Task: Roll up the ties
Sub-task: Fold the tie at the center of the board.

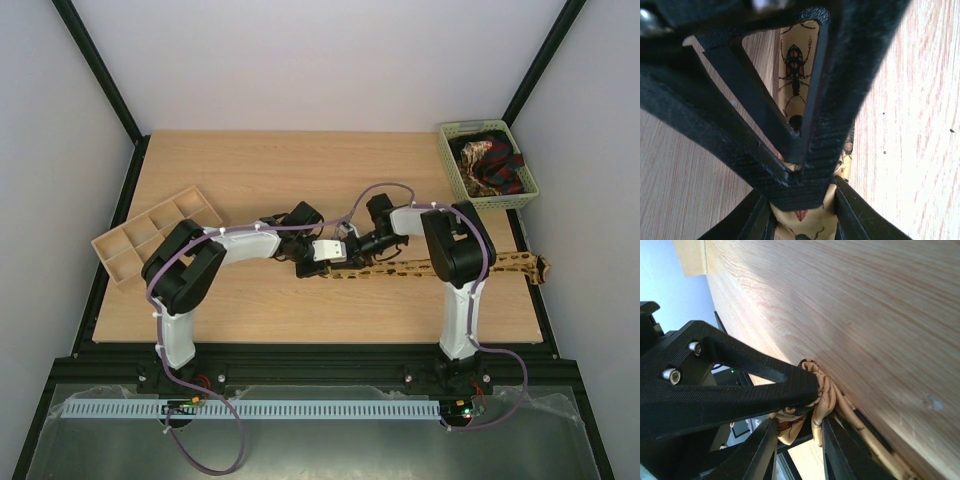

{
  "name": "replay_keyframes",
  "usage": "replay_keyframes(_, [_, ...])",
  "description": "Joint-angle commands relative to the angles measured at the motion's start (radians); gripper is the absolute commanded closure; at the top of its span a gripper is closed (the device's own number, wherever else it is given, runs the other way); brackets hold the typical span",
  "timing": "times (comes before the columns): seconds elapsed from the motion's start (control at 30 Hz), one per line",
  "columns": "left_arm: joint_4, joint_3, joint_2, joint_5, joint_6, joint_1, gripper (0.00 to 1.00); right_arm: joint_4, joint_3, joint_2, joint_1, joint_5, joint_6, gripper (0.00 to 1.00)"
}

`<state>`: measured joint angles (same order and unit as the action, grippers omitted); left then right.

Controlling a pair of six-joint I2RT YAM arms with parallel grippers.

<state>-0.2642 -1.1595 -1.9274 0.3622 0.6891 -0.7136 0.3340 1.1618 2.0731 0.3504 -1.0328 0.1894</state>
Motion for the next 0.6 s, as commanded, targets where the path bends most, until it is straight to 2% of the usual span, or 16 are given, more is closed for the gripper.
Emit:
replay_keyframes(0.0, [-0.059, 0.005, -0.043, -0.037, 0.010, -0.007, 0.71, 0.041, -0.028, -0.067, 0.006, -0.070, -0.007, 0.73])
replay_keyframes(0.23, [-0.062, 0.004, -0.042, -0.036, 0.012, -0.007, 0.71, -0.062, -0.077, -0.097, -0.004, -0.105, 0.091, 0.66])
replay_keyframes(0.57, [-0.061, 0.001, -0.045, -0.038, 0.010, -0.007, 0.70, -0.085, -0.058, -0.044, 0.053, 0.016, 0.127, 0.71])
